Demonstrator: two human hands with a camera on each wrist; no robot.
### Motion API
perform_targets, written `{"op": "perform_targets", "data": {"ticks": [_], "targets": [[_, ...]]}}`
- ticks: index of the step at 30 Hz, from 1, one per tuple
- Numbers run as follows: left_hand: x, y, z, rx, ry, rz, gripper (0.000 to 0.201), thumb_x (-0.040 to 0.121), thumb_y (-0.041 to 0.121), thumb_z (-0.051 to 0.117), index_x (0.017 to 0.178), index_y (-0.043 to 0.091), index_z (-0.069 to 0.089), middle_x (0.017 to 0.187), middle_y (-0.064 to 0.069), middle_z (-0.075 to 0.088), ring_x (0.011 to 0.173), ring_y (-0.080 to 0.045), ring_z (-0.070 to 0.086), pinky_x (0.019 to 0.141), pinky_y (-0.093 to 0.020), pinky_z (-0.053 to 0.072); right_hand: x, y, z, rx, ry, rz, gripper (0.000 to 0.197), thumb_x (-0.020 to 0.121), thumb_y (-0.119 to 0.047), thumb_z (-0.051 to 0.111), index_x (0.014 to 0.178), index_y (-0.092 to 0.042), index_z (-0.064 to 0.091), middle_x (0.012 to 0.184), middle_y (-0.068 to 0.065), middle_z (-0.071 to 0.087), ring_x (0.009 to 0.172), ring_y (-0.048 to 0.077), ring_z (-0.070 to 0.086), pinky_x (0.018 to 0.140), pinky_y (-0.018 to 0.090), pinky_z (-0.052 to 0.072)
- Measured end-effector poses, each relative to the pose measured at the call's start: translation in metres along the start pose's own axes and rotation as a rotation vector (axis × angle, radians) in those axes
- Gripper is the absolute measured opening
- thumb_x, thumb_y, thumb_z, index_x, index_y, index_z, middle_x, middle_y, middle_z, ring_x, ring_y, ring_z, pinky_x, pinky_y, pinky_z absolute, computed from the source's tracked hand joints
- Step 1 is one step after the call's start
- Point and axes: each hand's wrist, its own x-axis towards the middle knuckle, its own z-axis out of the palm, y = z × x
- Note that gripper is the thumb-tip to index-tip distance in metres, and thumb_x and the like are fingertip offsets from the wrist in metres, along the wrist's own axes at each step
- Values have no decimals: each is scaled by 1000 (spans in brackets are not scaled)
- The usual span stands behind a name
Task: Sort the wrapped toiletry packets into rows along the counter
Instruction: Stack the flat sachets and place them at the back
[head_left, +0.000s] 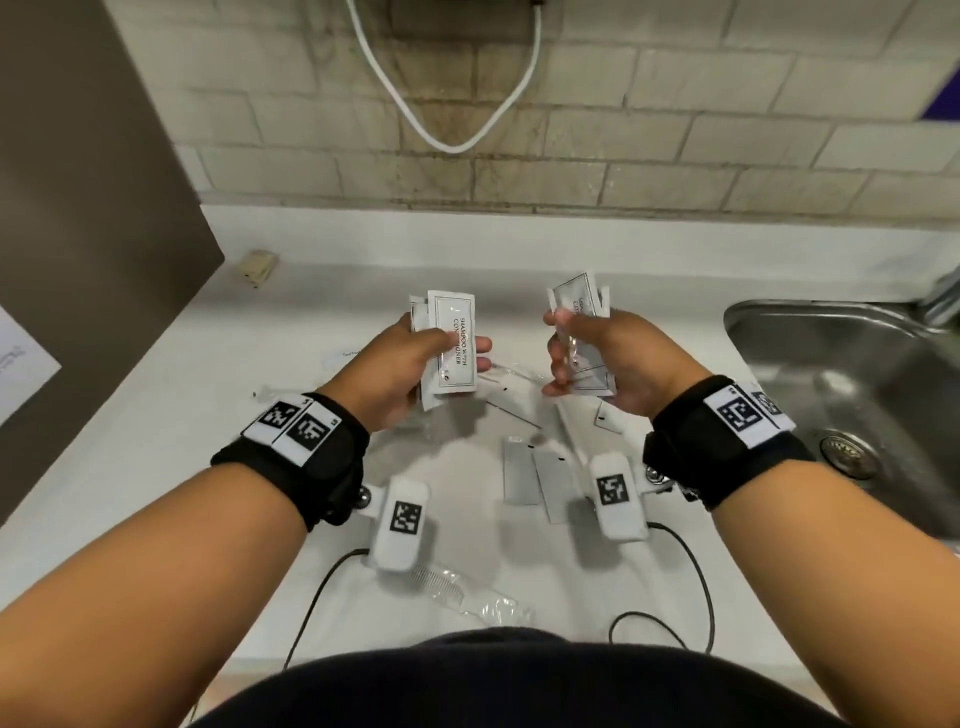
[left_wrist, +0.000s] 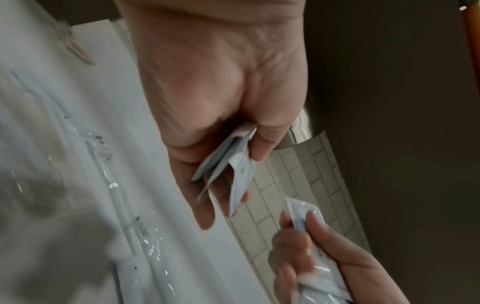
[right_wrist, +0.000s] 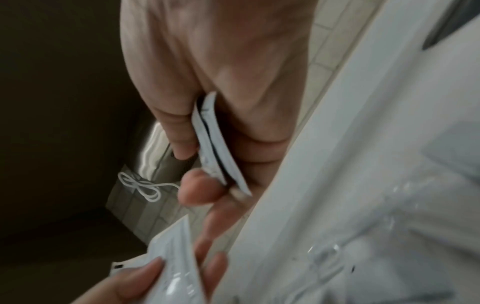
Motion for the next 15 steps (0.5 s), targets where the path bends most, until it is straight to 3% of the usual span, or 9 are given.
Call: {"op": "perform_targets", "data": {"ticks": [3, 5, 7, 9, 11, 13, 15], "targets": [[-2, -6, 10, -68, -58, -45, 37, 99, 8, 39, 135, 9, 46, 119, -14, 67, 99, -36, 66, 82, -54, 52, 4, 4, 16, 165, -92, -40, 34, 92, -28, 50, 107, 0, 60, 88, 14, 70, 79, 28, 69, 76, 41, 59], [-3, -7, 12, -98, -54, -80, 34, 98, 10, 40, 130, 12, 52, 124, -12, 65, 107, -42, 62, 85, -59, 48, 7, 7, 24, 237, -140, -33, 46, 89, -35, 50, 120, -1, 59, 101, 17, 69, 92, 31, 68, 87, 47, 55], [-4, -5, 11, -129, -28, -100, 32, 98, 11, 41, 129, 10, 52, 125, -12, 65, 109, -44, 61, 79, -57, 52, 11, 9, 29, 257, -168, -49, 49, 89, -37, 49, 129, -10, 56, 96, 13, 71, 91, 30, 68, 97, 53, 47], [-6, -1, 8, -145, -26, -116, 34, 99, 13, 42, 132, 6, 49, 123, -18, 65, 102, -43, 63, 75, -55, 55, 15, 9, 33, 243, -182, -60, 47, 89, -38, 49, 130, -17, 55, 87, 1, 75, 86, 24, 70, 93, 45, 50], [-8, 2, 5, -140, -38, -127, 33, 99, 15, 43, 129, 7, 52, 113, -21, 68, 91, -40, 67, 74, -54, 56, 18, 7, 41, 220, -190, -64, 52, 82, -43, 61, 129, -21, 57, 97, -5, 75, 96, 20, 70, 90, 37, 52], [-12, 3, 3, -139, -75, -126, 30, 98, 15, 45, 125, 10, 56, 104, -19, 70, 85, -36, 69, 72, -51, 58, 25, 8, 49, 210, -217, -54, 67, 70, -48, 74, 130, -24, 58, 114, -3, 72, 109, 18, 66, 93, 35, 50], [-14, 4, 0, -145, -131, -107, 30, 94, 13, 49, 123, 10, 57, 100, -18, 71, 84, -34, 69, 70, -48, 58, 32, 11, 60, 179, -216, -48, 71, 72, -51, 73, 136, -27, 52, 123, 7, 67, 114, 24, 63, 96, 40, 49]]}}
